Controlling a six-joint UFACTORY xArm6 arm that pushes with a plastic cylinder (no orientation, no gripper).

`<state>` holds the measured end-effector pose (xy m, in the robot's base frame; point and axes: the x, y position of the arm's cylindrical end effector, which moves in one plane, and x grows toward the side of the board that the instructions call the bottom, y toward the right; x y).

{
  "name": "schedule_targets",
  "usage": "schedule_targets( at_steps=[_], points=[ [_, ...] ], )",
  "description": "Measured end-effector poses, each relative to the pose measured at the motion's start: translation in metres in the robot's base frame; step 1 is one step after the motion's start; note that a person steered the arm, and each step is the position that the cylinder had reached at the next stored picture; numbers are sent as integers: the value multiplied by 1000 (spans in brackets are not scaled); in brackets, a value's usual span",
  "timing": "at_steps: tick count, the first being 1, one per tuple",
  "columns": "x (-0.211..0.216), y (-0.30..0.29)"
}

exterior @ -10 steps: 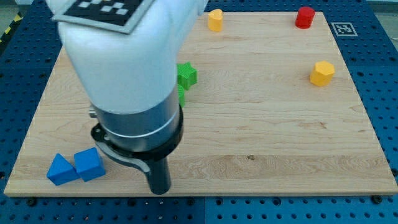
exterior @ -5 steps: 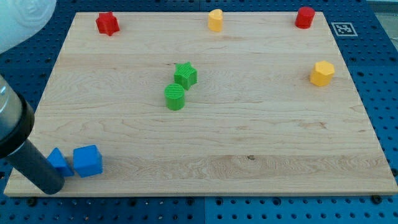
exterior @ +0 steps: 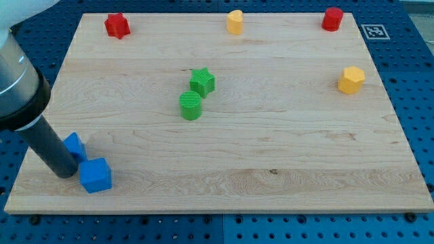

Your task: Slide the triangle to the center left

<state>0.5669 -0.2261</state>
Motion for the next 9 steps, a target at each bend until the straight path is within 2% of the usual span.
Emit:
schedule_targets(
  at_steps=[9],
  points=[
    [-91,-2]
  ],
)
